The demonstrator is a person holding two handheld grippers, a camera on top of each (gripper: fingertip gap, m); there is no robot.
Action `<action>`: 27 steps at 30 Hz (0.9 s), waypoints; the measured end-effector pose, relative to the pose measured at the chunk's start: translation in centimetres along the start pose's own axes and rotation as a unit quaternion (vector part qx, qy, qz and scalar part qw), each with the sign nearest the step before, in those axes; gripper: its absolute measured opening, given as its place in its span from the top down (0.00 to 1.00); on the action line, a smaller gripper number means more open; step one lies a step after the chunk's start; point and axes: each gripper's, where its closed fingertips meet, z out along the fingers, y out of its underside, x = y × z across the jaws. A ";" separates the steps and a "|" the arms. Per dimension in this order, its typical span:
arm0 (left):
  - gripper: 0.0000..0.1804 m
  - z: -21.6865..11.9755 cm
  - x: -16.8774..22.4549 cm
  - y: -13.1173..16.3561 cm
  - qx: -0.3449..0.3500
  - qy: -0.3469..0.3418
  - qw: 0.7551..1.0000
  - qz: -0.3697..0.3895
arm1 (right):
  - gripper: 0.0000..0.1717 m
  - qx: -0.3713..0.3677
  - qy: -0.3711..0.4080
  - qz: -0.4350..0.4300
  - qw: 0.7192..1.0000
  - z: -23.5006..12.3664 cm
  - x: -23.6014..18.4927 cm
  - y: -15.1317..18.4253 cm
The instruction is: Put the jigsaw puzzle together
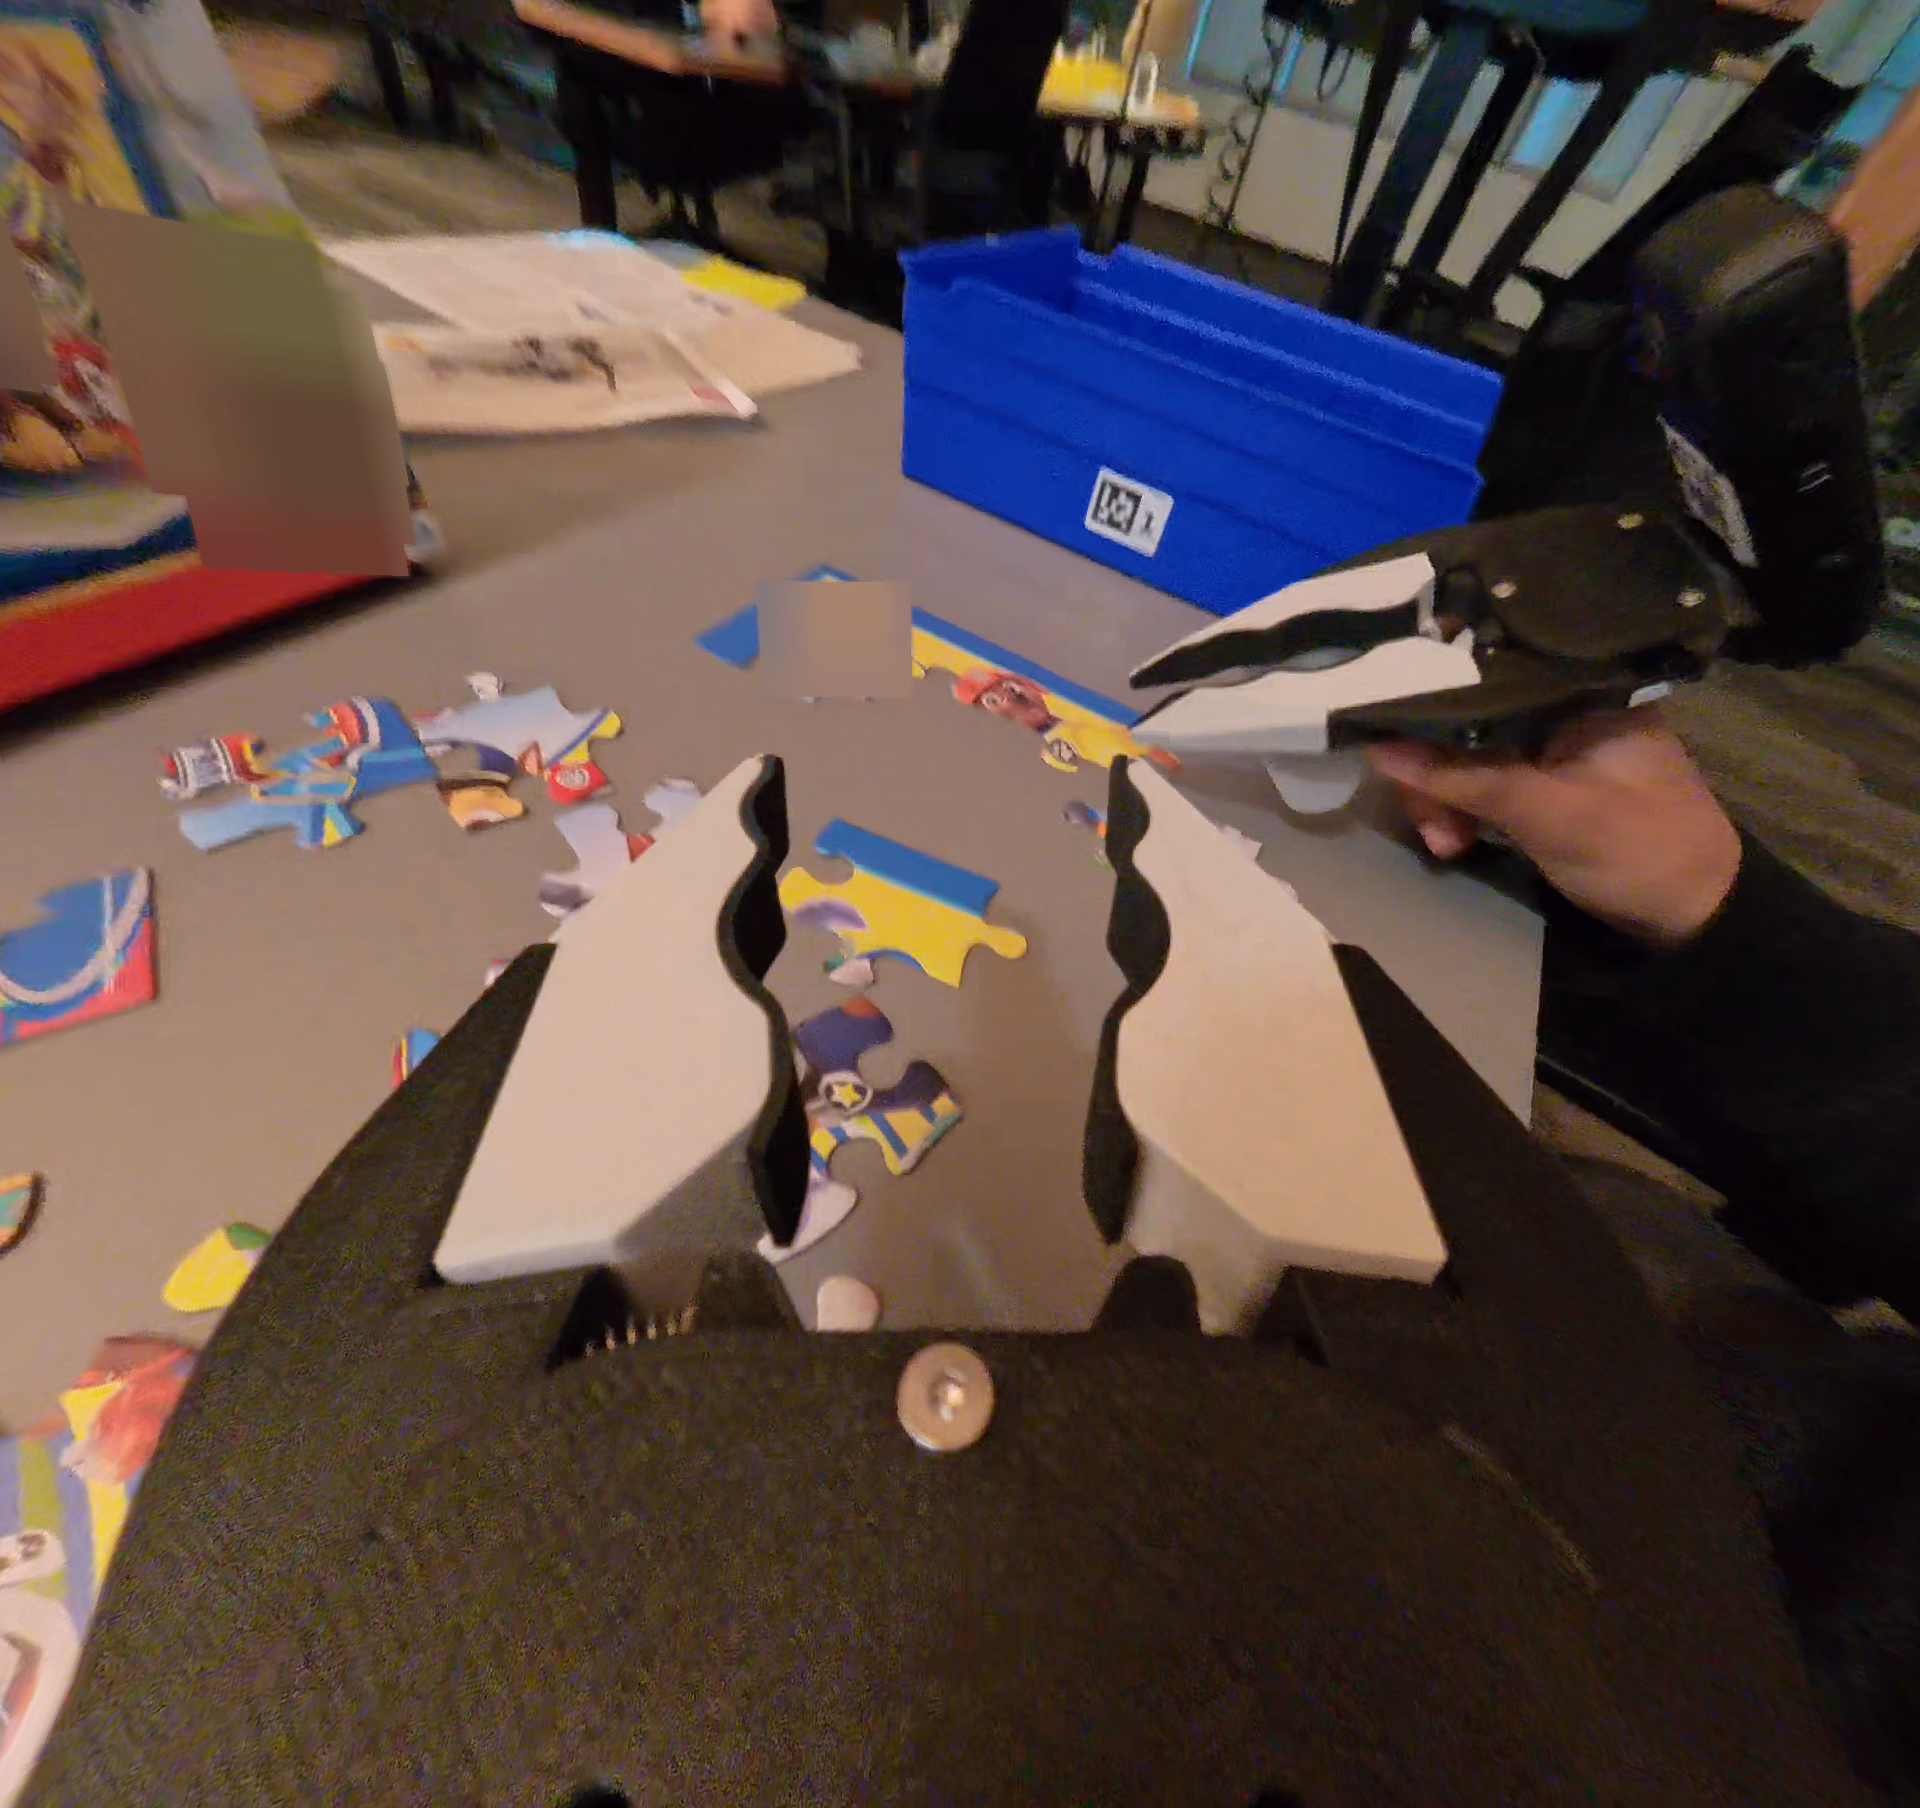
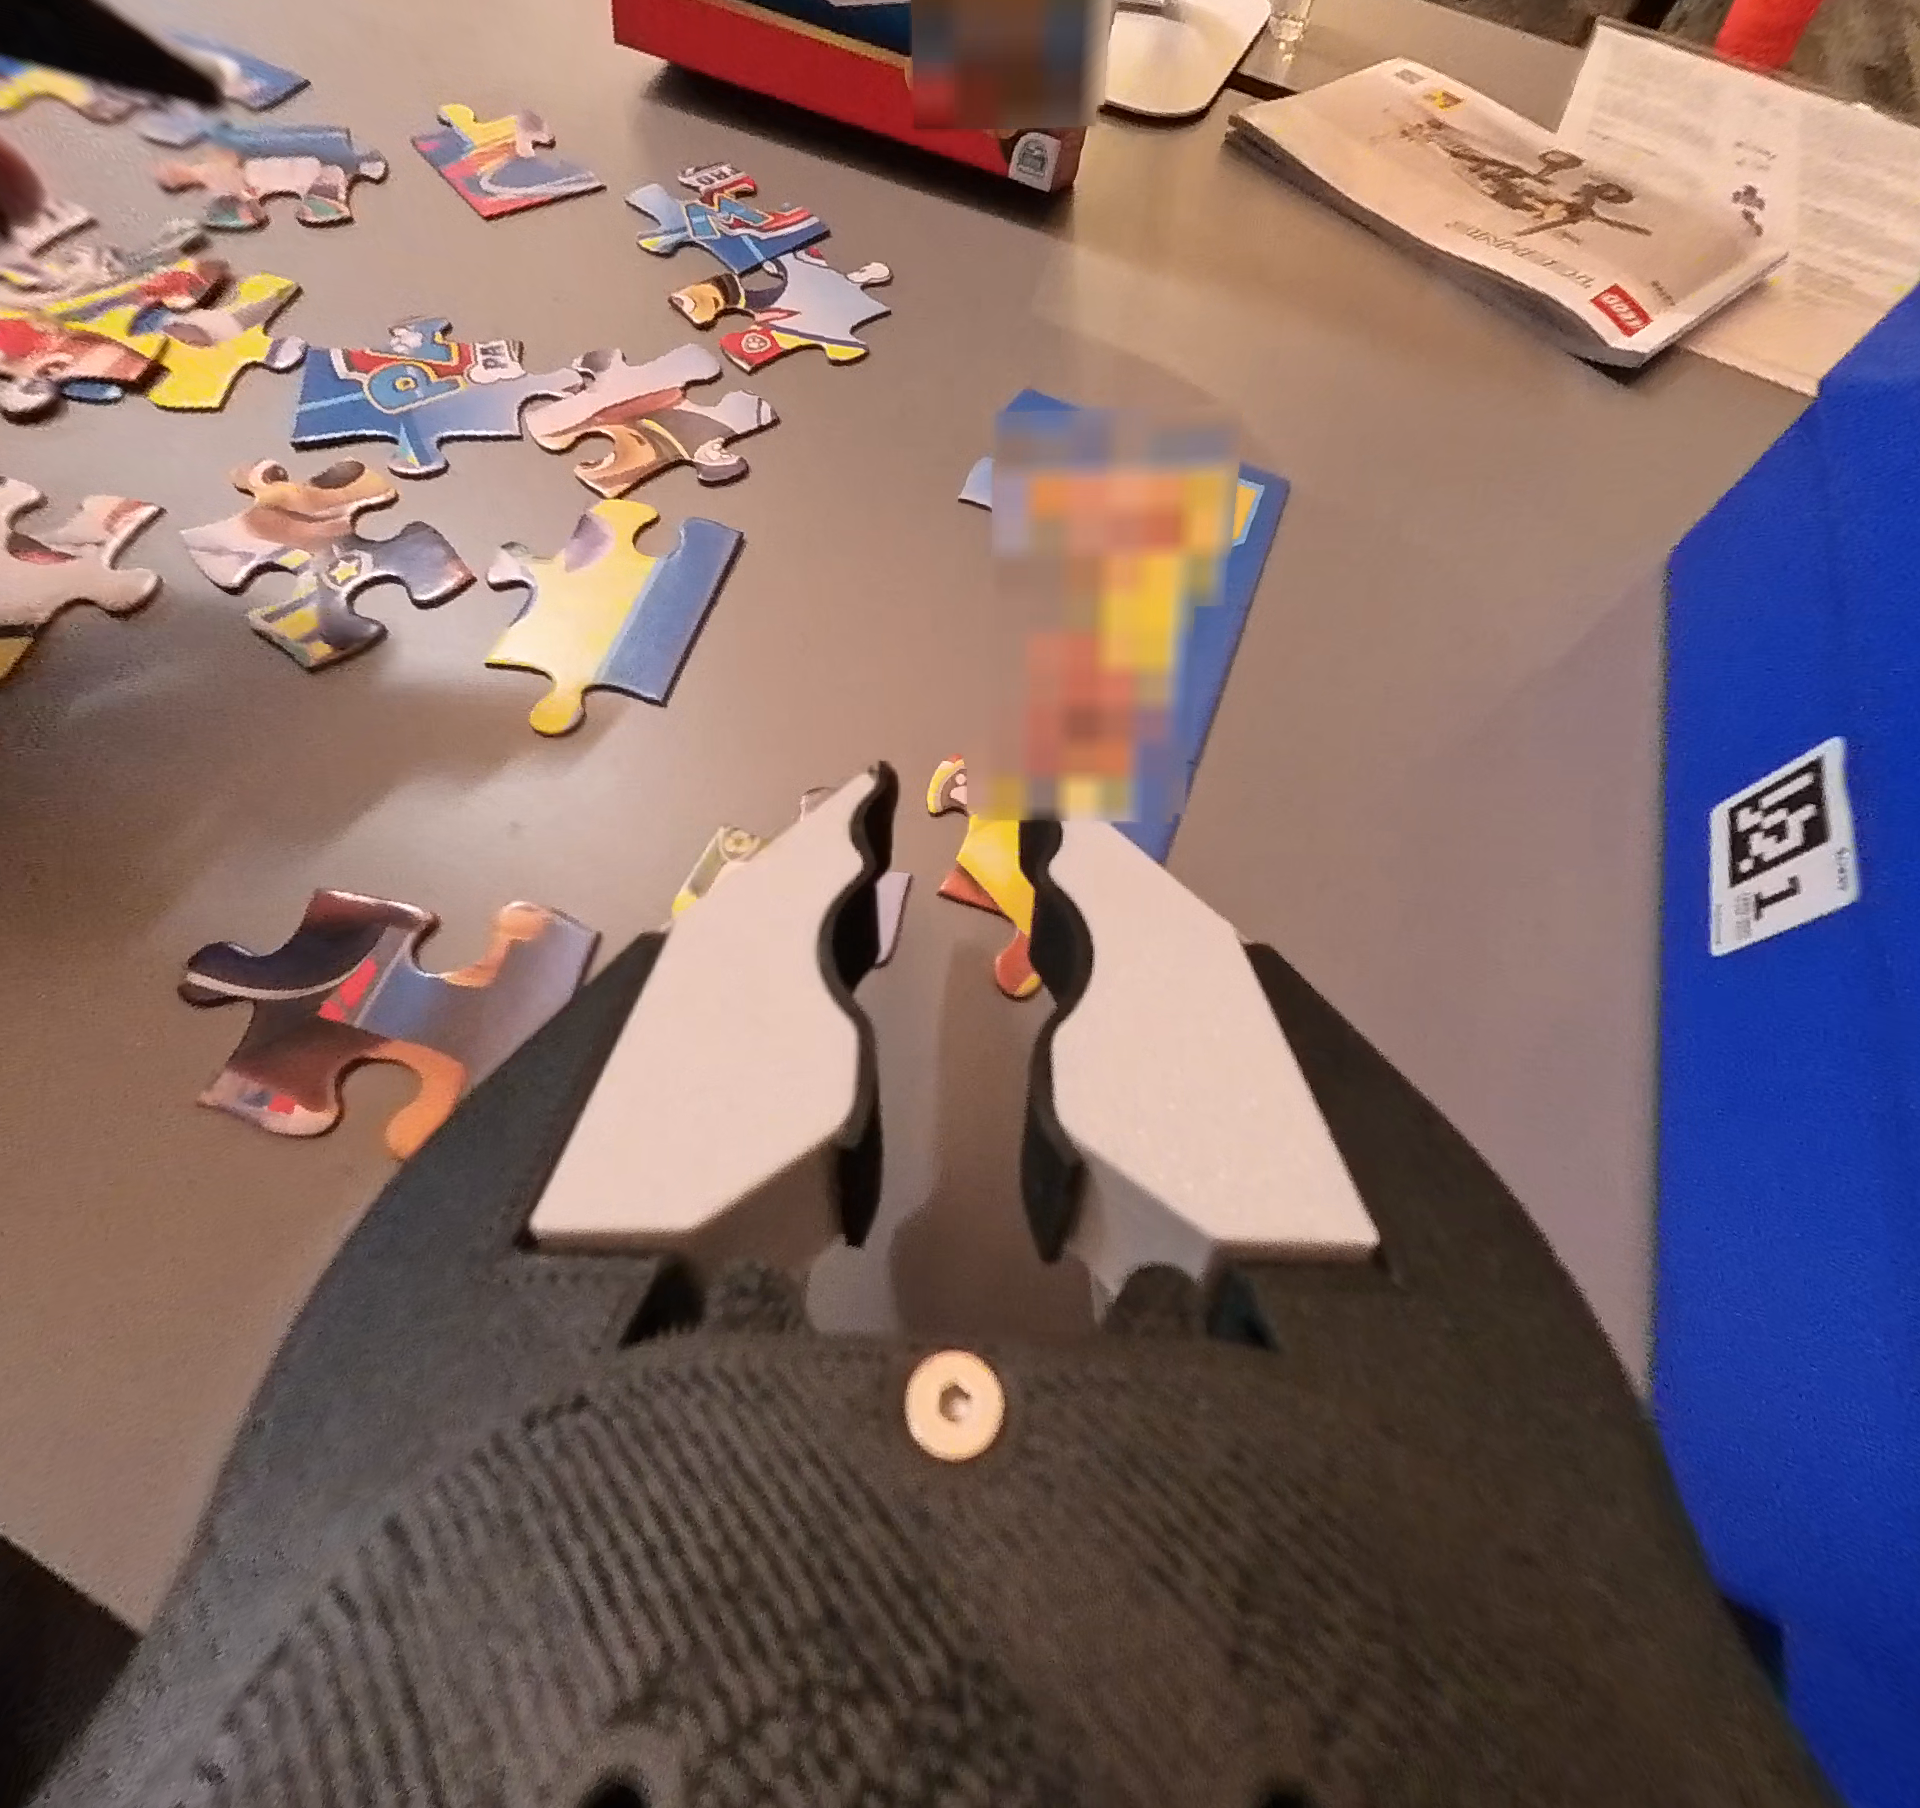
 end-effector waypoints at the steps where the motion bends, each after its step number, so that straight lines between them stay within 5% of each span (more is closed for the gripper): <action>1: 0.67 0.0 0.3 -0.2 0.008 0.004 1.000 0.009 | 0.87 -0.004 0.004 -0.002 1.000 0.1 0.1 0.1; 6: 0.78 0.3 2.2 0.1 -0.021 0.052 0.998 0.013 | 0.84 -0.002 0.016 -0.020 1.000 0.0 0.0 0.1; 16: 0.76 2.9 2.6 0.9 -0.043 0.052 0.998 0.010 | 0.70 -0.008 -0.003 0.007 1.000 -1.0 -0.7 0.8; 19: 0.76 2.4 3.0 0.5 -0.004 0.086 0.996 -0.020 | 0.74 0.026 -0.010 0.011 1.000 -1.9 -0.9 0.1; 23: 0.78 -1.7 3.4 -3.9 0.158 0.178 0.969 -0.072 | 0.82 0.067 -0.011 0.018 0.998 -2.7 -0.7 -0.9; 27: 0.80 -2.3 1.7 -4.0 0.169 0.161 0.968 -0.093 | 0.82 0.085 -0.014 0.037 0.996 -3.0 -0.3 -1.4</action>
